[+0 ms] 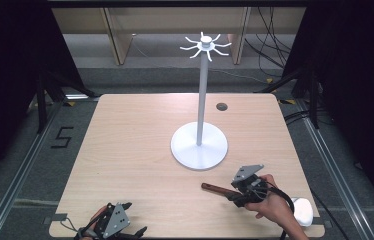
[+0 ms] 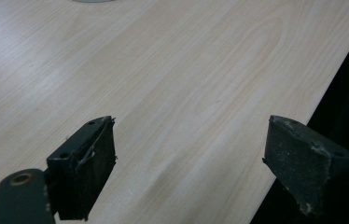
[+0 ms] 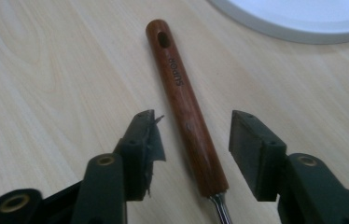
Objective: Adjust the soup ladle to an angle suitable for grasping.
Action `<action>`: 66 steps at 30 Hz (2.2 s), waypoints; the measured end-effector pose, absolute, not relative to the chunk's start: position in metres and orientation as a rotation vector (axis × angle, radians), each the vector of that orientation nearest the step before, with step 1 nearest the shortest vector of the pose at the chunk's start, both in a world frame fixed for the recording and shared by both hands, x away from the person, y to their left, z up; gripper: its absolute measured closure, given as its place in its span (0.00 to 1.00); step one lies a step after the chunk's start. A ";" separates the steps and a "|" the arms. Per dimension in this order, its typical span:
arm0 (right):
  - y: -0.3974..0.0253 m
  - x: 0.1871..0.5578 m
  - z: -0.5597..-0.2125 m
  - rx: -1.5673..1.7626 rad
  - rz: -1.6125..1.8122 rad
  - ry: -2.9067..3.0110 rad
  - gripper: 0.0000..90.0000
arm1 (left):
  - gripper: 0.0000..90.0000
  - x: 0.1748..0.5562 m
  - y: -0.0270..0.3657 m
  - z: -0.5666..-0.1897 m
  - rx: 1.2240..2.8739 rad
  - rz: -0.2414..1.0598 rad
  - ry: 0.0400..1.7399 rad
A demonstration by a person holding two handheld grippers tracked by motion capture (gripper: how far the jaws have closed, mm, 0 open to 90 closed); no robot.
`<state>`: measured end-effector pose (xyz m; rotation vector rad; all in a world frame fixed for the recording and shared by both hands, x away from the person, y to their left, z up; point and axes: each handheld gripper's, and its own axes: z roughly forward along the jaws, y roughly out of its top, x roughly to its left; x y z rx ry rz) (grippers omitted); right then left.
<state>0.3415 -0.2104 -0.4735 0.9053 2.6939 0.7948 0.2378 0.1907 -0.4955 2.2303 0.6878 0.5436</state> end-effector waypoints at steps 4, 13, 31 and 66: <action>-0.201 0.351 -0.475 0.841 0.708 2.770 0.67 | 0.18 0.237 0.191 -0.496 2.240 0.525 0.676; -0.187 0.363 -0.478 0.736 0.559 2.860 0.77 | 0.18 0.237 0.190 -0.496 2.228 0.533 0.688; -0.176 0.375 -0.454 0.526 0.445 2.869 0.82 | 0.18 0.236 0.190 -0.496 2.229 0.528 0.674; -0.289 0.345 -0.328 0.762 1.418 2.330 0.82 | 0.18 0.236 0.190 -0.497 2.214 0.533 0.681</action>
